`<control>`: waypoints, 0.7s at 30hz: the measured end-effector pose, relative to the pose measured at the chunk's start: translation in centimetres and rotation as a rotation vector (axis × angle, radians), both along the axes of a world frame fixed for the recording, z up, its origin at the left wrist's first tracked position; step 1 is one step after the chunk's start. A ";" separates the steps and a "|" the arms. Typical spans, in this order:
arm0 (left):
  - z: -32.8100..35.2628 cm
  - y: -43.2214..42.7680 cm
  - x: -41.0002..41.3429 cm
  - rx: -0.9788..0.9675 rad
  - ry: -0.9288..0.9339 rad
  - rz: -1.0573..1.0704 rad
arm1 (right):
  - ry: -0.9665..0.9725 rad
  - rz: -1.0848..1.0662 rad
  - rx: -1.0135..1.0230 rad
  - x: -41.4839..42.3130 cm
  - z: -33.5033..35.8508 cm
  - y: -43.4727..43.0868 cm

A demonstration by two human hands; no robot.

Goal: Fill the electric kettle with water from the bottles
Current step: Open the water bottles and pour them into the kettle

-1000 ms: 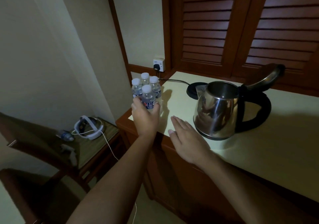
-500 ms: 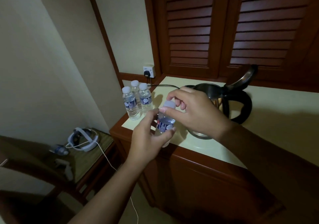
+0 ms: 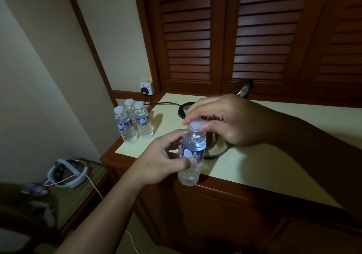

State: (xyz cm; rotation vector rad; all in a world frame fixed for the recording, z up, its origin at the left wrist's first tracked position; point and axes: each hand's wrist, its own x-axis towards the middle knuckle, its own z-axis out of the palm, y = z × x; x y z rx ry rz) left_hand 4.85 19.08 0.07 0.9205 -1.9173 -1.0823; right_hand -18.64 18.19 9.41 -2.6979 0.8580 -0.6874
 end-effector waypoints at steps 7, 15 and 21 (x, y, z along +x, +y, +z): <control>-0.3 -0.8 -2.1 0.028 0.024 -0.048 | -0.050 -0.117 0.004 -2.0 -0.6 1.1; -1.3 -2.2 -2.2 0.020 -0.016 0.063 | -0.424 -0.584 0.024 -4.1 -9.6 2.1; -0.9 -2.9 -2.0 -0.012 -0.030 0.173 | -0.275 -0.769 0.150 -5.2 -18.1 1.2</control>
